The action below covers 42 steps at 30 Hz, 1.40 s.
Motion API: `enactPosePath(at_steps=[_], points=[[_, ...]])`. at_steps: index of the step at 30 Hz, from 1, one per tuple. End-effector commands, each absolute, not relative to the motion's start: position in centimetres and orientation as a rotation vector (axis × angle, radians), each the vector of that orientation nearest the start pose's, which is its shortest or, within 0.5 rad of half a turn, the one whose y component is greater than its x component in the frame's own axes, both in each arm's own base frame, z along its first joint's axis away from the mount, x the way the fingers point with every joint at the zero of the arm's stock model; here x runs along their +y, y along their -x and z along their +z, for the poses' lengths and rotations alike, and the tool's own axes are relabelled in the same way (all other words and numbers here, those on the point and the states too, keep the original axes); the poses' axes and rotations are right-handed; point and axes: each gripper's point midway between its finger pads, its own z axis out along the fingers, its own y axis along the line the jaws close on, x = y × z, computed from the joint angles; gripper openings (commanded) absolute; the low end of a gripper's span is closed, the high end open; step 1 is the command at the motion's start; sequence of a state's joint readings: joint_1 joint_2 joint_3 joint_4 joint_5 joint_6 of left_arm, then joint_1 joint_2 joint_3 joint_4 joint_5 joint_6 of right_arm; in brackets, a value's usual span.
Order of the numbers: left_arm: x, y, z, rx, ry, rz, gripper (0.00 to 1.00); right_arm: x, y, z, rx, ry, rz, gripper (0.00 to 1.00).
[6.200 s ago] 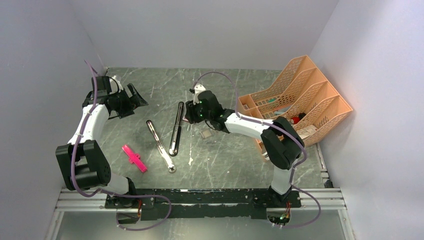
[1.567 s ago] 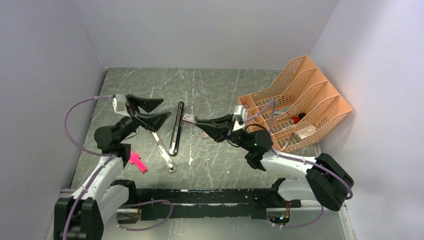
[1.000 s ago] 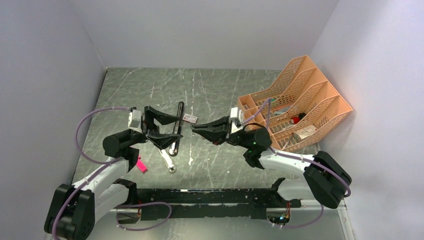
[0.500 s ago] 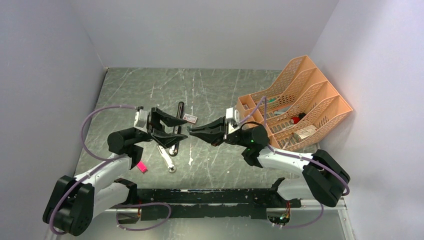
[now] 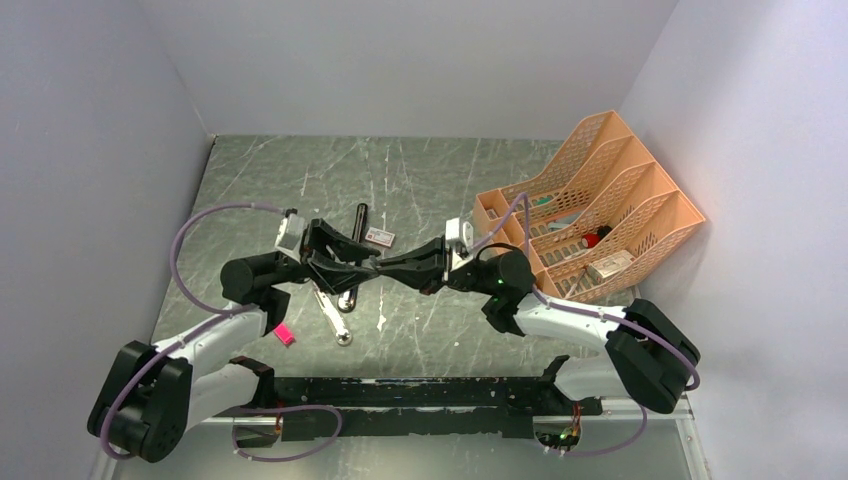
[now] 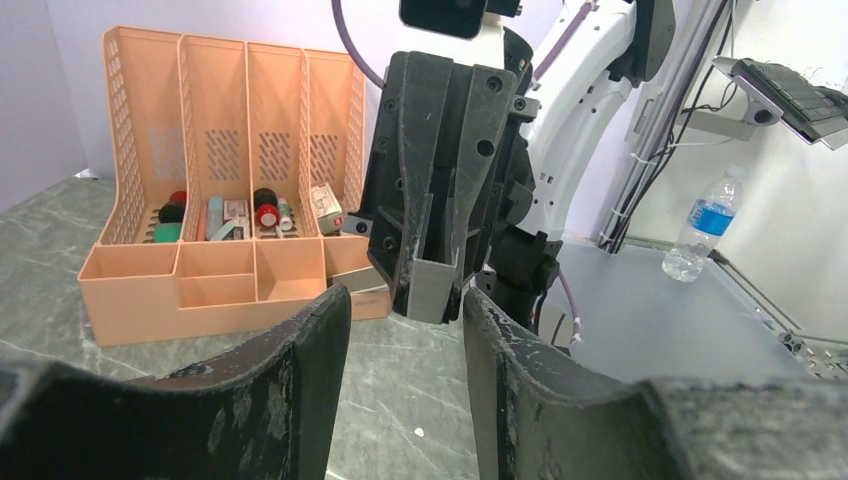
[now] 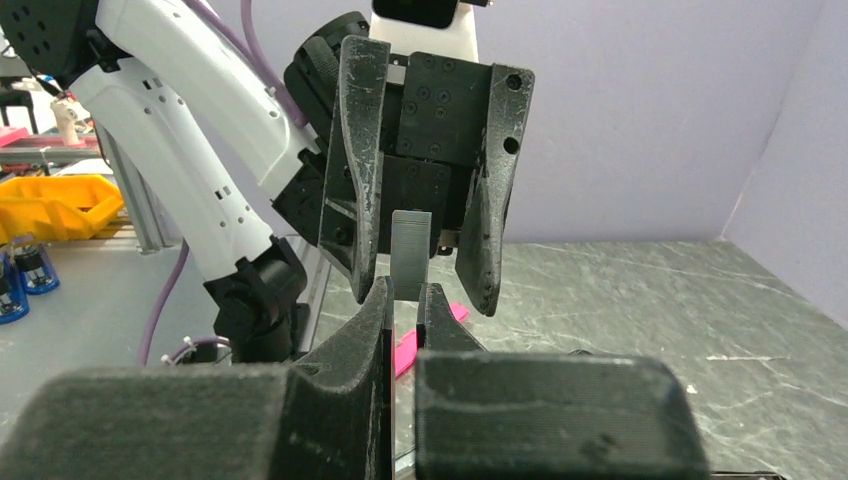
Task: Load the staples into the stapler
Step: Pick up the staple from the center of the board.
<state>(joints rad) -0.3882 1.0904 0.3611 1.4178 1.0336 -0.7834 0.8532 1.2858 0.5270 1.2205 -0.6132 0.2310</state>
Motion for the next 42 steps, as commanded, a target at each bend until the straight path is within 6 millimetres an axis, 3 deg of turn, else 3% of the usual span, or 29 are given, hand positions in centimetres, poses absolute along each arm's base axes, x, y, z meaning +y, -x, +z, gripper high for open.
enactPosePath(at_steps=[1, 6, 11, 33, 36, 42], points=[[-23.4, -12.2, 34.9, 0.631, -1.012, -1.294, 0.52, 35.4, -16.5, 31.0, 0.894, 0.915, 1.253, 0.0], [-23.2, -11.7, 35.3, 0.611, -1.018, -1.285, 0.55, 34.8, -17.1, 31.7, 0.889, 0.856, 1.217, 0.0], [-23.3, -11.7, 35.4, 0.608, -1.021, -1.289, 0.49, 34.6, -17.1, 32.1, 0.88, 0.843, 1.215, 0.0], [-23.2, -11.2, 36.3, 0.577, -1.022, -1.29, 0.44, 34.8, -16.8, 30.4, 0.918, 0.898, 1.21, 0.0], [-23.2, -11.1, 36.2, 0.579, -1.028, -1.292, 0.39, 34.7, -16.8, 30.6, 0.916, 0.894, 1.209, 0.0], [-23.3, -11.2, 36.1, 0.586, -1.036, -1.299, 0.19, 34.8, -16.8, 30.6, 0.915, 0.897, 1.21, 0.0]])
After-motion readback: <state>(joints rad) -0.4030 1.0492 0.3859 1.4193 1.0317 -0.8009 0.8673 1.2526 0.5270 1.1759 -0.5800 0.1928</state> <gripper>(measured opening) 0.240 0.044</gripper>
